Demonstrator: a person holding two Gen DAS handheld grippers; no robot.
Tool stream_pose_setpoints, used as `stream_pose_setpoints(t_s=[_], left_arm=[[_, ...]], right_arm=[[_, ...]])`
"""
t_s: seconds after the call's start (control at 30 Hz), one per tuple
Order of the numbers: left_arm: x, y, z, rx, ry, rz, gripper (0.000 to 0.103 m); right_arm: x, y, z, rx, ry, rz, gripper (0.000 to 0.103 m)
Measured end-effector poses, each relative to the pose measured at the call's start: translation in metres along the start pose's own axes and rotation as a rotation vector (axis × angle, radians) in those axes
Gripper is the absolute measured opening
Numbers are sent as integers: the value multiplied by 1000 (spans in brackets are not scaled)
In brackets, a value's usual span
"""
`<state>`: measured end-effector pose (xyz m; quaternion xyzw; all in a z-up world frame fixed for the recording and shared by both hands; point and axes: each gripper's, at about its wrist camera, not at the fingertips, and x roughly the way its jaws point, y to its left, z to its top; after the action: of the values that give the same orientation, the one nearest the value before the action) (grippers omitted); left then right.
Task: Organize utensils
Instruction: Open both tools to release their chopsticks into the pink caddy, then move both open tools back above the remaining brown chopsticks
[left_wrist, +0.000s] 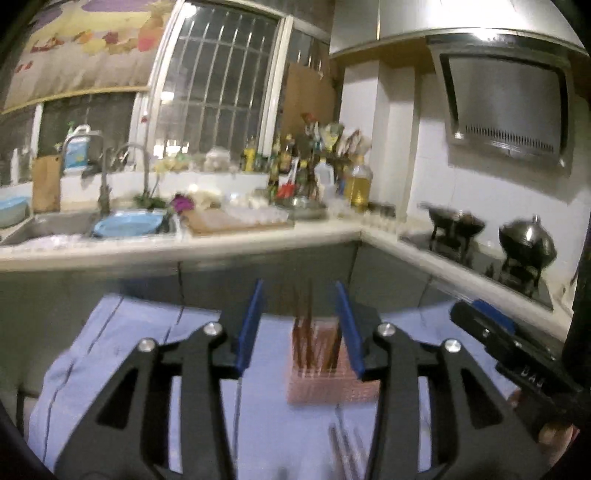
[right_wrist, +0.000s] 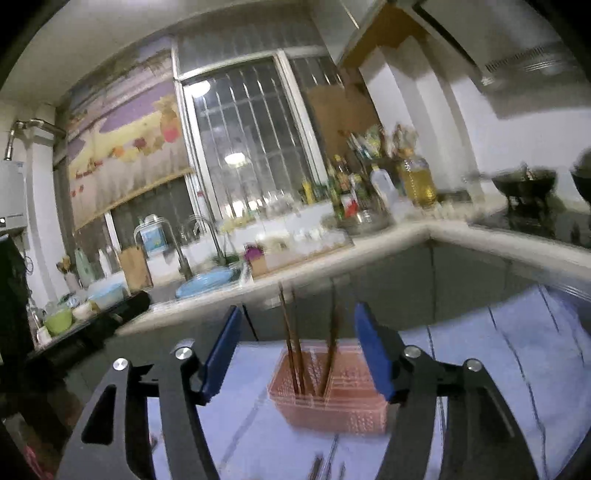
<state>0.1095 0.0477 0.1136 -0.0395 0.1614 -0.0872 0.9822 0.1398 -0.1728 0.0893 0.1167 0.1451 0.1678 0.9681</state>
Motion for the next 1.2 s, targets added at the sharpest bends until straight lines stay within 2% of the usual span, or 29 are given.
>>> stream_pose_setpoints(t_s=[0.03,0.07,0.1,0.2,0.3,0.37,0.47,0.53,0.7,0.77,1.2], left_arm=[[-2,1,-14,7,28,8,39],[-1,1,-39,17,93,15,39],[3,1,-62,19,163,11,39],[17,-9,-127,41,375,-35,39],[21,-23,-171,58,493,-79,39],[20,-31,-187,60,533,-114,39],[19,-40,-202,79,554,-122,39],[21,-44,-210,79,573,-123,39],[32,-42,-228,58,636,-123,39],[32,-41,-233,49,655,-124,39],[34,-46,-235,78,645,-92,39]], right_arm=[[-5,-4,-19,5,35,-27,64],[-7,-6,-37,4,69,-55,64],[-10,-9,-68,-16,140,-105,64],[-11,-10,-126,-64,290,-158,64],[-14,-11,-165,-65,391,-171,63],[-14,-8,-181,-88,438,-174,62],[-15,-2,-194,-142,460,-176,56],[-13,0,-199,-172,482,-179,47],[-13,-4,-213,-157,535,-172,37],[-15,-5,-215,-151,544,-164,36],[-17,-11,-221,-115,558,-147,36]])
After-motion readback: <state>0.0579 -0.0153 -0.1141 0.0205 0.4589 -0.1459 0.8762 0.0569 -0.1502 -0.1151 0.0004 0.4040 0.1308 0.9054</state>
